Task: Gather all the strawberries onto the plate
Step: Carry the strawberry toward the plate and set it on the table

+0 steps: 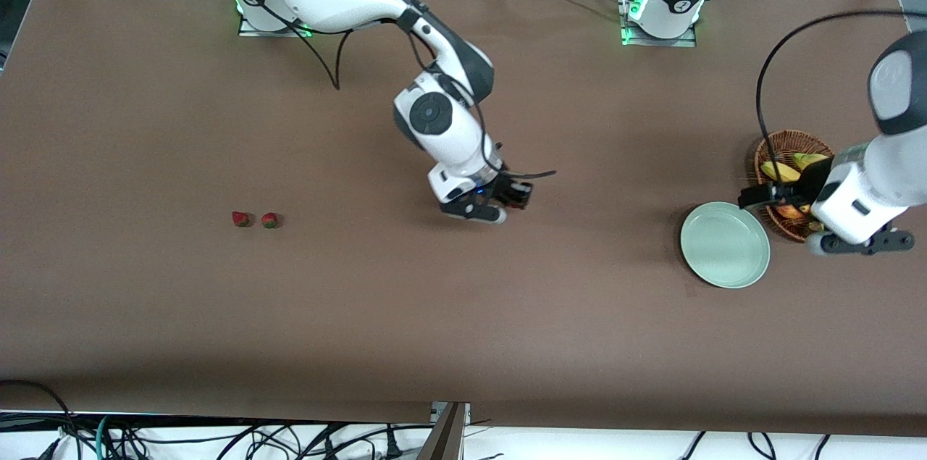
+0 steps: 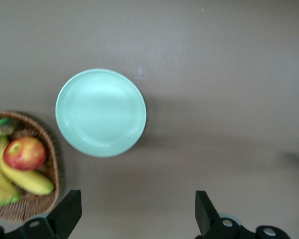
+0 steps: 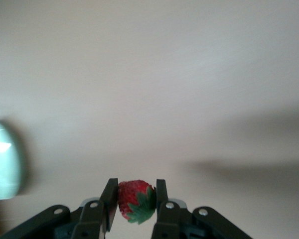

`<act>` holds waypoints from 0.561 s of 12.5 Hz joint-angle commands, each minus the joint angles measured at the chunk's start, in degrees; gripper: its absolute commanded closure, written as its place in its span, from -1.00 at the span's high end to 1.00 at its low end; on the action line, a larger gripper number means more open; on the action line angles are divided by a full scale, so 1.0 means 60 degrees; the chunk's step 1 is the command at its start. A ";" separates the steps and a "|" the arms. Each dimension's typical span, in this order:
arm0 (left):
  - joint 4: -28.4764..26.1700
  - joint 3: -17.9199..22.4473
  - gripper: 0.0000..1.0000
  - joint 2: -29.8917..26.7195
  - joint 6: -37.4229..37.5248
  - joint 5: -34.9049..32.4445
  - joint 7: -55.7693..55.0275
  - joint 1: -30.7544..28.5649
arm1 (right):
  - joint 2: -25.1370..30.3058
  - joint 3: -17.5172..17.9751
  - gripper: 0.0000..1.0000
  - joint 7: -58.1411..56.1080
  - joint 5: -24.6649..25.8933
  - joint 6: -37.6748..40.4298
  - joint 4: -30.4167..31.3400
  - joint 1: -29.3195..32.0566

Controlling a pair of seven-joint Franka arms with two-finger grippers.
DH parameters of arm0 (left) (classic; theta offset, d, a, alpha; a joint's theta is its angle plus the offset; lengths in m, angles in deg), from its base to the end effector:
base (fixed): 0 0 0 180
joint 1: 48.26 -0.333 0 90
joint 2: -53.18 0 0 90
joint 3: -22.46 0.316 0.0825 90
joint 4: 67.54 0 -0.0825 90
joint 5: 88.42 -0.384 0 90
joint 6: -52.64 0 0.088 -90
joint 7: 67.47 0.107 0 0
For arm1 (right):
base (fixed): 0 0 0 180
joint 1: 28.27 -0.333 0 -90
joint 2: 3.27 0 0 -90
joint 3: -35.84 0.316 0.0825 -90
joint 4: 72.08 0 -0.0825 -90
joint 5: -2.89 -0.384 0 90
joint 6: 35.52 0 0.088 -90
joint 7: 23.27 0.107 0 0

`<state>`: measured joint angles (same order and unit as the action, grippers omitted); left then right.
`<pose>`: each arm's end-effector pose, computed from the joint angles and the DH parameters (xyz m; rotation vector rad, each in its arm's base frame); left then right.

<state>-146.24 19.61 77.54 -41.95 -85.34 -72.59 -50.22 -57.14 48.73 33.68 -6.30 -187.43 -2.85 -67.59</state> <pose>0.6694 -0.0101 0.4622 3.0640 0.1303 -0.2320 0.5403 0.5899 0.2705 -2.5294 0.4391 -0.1099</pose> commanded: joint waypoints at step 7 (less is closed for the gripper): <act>0.0695 0.0050 1.00 0.2414 -0.1285 0.0116 0.0105 0.0445 | -0.0866 0.0796 1.00 0.4878 -0.0460 -0.4506 -0.1461 -0.1344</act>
<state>-144.34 19.45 90.02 -49.86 -85.34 -72.54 -48.37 -62.04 52.82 62.19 -8.28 -214.42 -10.80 -76.36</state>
